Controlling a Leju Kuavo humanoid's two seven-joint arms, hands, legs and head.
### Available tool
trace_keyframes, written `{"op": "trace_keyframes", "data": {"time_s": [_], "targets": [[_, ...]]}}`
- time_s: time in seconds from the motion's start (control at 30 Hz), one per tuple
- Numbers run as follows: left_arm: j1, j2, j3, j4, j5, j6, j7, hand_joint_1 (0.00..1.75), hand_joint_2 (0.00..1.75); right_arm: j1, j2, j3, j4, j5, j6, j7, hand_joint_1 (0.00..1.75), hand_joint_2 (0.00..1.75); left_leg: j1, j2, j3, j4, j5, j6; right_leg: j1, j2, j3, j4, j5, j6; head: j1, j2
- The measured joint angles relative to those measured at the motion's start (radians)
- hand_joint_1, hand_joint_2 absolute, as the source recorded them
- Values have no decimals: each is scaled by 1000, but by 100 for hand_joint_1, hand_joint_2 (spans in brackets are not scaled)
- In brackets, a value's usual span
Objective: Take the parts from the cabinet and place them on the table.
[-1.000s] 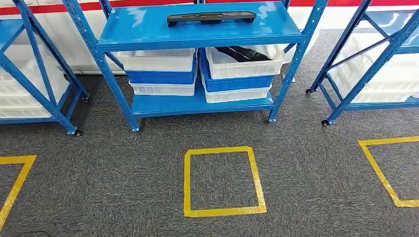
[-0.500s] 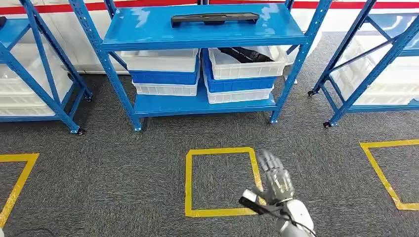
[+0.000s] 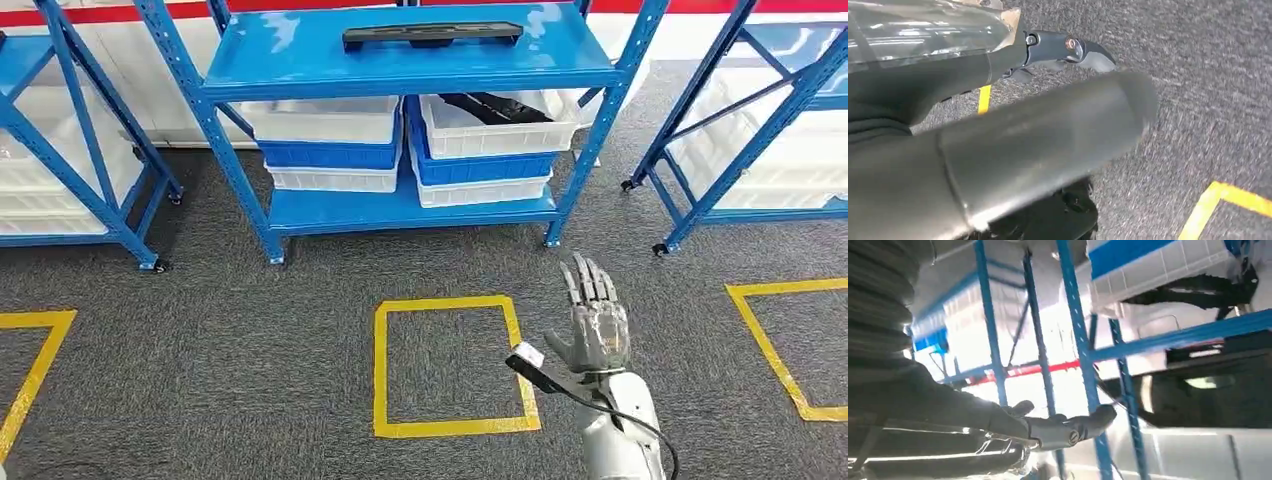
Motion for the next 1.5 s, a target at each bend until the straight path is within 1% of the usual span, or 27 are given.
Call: {"op": "trace_keyframes", "data": {"time_s": [0.03,0.1,0.13,0.17,0.2,0.23,0.3,0.33,0.43,0.5,0.53,0.57,0.67,0.8,1.0,1.03,1.07,1.23,1.3,1.33,1.37,1.4,1.43,1.47,1.5], "targets": [[-1,0,-2,0,-1,-4,0,0,0,-9,8,17,-17,25,0,26,0,175,0,0,0,0,0,0,0,0,-1,0,0,0,0,0],[-2,0,-3,0,-5,-6,0,0,0,-27,22,40,-46,44,0,54,0,175,1,-1,2,0,0,0,0,-1,-5,0,0,0,0,0],[-2,0,-4,0,-9,-8,-1,0,0,-30,27,55,-62,47,0,83,0,175,1,-1,2,0,0,0,0,-1,-3,0,0,0,0,0],[-2,0,-5,0,-11,-14,-2,0,0,-32,28,80,-78,54,0,132,0,175,1,-2,1,0,0,0,0,-2,2,0,0,0,0,0],[-1,0,-5,0,-17,-19,-3,0,0,-39,24,116,-86,63,0,203,0,175,1,-1,0,0,1,0,0,-1,1,1,0,0,0,0],[-2,0,-6,1,-22,-26,-5,0,0,-51,13,161,-86,70,0,292,0,175,0,-1,-1,0,2,-1,2,0,0,1,0,0,0,0],[-3,0,-8,1,-31,-34,-7,0,0,-89,-24,284,-82,75,0,460,0,175,-1,1,-1,0,2,-1,3,1,0,2,1,0,0,0],[-4,0,-10,1,-34,-41,-8,0,0,-113,-44,344,-74,77,0,523,0,175,-1,1,-1,0,2,-1,3,1,0,2,1,0,1,0],[-4,1,-19,1,-43,-58,-10,0,0,-173,-83,471,-46,78,0,609,0,175,-1,-1,0,2,2,0,2,0,0,1,1,1,1,0],[-4,1,-21,1,-45,-61,-11,0,0,-195,-97,519,-34,78,0,616,0,175,-1,-1,-1,2,2,0,3,0,0,2,1,1,1,0],[-4,1,-21,1,-46,-61,-11,0,0,-199,-99,526,-32,78,0,618,0,175,-1,-1,-1,2,2,0,3,0,-1,2,1,1,1,0],[-4,1,-23,2,-50,-69,-11,0,0,-210,-110,553,-25,78,0,629,0,175,-1,-1,-1,2,2,0,3,0,0,2,1,1,1,0],[-4,2,-28,2,-62,-79,-11,0,0,-227,-126,579,-9,78,0,650,0,175,-1,-1,-2,2,2,0,3,0,-1,2,1,1,1,0],[-4,4,-35,3,-75,-89,-11,0,0,-241,-146,584,10,78,0,664,0,175,-1,-1,-2,2,2,0,3,0,-1,2,1,1,1,0],[-4,6,-46,4,-81,-103,-11,0,0,-266,-154,584,41,78,0,663,0,175,-1,-1,-2,2,2,0,3,0,-1,2,1,1,1,0],[-5,6,-47,4,-81,-110,-11,0,0,-277,-153,584,51,78,0,658,0,175,-3,-1,-3,6,0,1,1,0,-1,0,2,2,1,0],[-5,6,-47,4,-81,-111,-11,0,0,-281,-153,584,54,78,0,657,0,175,-3,-1,-4,7,-1,2,-4,0,-2,0,2,3,0,0],[-5,7,-48,4,-80,-117,-13,0,0,-298,-150,584,74,78,0,652,0,175,-2,-1,-9,13,-5,6,-4,0,-3,2,1,4,1,0],[-5,8,-48,4,-81,-118,-16,0,0,-297,-147,584,77,78,0,652,0,175,-3,-1,-11,16,-8,10,-5,0,-3,1,1,5,1,0],[-5,8,-48,4,-80,-119,-18,0,0,-298,-145,584,77,78,0,652,0,175,-2,-2,-11,14,-10,13,-5,-1,-3,-2,-1,8,1,0],[-5,8,-48,4,-80,-119,-19,0,0,-300,-144,584,76,78,0,652,0,175,9,-3,-3,3,-4,19,4,-2,-9,4,-7,14,1,0],[-5,7,-48,4,-80,-119,-21,0,0,-302,-144,584,77,78,0,653,0,175,9,-2,1,1,-5,22,-3,2,-19,39,-21,12,3,0],[-6,8,-48,4,-80,-119,-21,0,0,-304,-144,584,78,78,0,653,0,175,10,-1,1,2,-7,28,-3,5,-59,113,-53,3,10,0],[-8,8,-48,4,-81,-120,-21,0,0,-302,-143,584,78,78,0,653,0,175,10,-1,2,2,-7,29,-4,6,-104,195,-83,-4,15,0],[-8,7,-48,4,-80,-121,-21,0,0,-297,-145,584,80,78,0,653,0,175,9,-2,1,3,-8,30,-4,7,-158,287,-112,-8,15,0]]}}
